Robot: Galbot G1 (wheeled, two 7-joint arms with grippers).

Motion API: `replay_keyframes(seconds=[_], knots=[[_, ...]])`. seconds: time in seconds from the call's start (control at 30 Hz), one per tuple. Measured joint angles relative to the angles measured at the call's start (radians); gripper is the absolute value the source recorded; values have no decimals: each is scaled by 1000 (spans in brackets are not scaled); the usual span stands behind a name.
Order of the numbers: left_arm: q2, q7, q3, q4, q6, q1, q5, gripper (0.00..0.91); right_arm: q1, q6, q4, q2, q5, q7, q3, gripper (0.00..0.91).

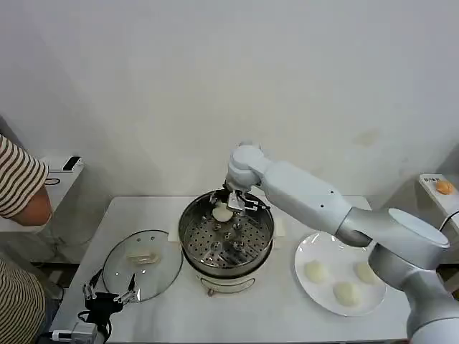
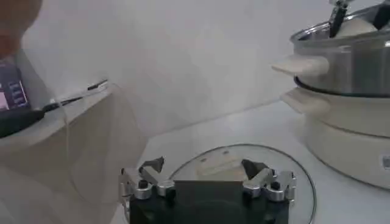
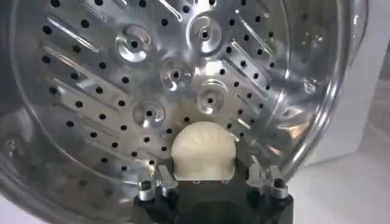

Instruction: Take steamed baozi put them in steamer then cover it.

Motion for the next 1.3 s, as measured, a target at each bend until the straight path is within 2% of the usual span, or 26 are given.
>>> replay_keyframes(seconds=[0.03, 0.07, 0.47, 0.67, 0.8, 0.9, 1.07, 1.3], knots=[[-1, 0, 0, 0, 0, 0, 1, 907, 0, 0, -2, 0, 0, 1, 0, 725], [-2, 0, 0, 0, 0, 0, 1, 907, -1, 1, -5, 1, -1, 5, -1, 907], [-5, 1, 5, 6, 0, -5, 2, 907, 8, -37, 11, -19, 34, 33, -5, 907], [-4, 2, 8, 12, -1, -10, -5, 907, 35, -84, 86, -73, 101, 35, 7, 907], [-8, -6, 7, 10, 11, -14, -17, 907, 63, -141, 156, -137, 193, 58, 6, 907], [-6, -5, 10, -2, 23, -7, -30, 907, 93, -202, 208, -198, 293, 96, -8, 907], [-1, -1, 16, -25, 39, -4, -42, 907, 137, -362, 300, -309, 470, 157, -24, 907], [-6, -17, 20, -47, 54, -10, -51, 907, 183, -645, 403, -461, 701, 167, -42, 907]])
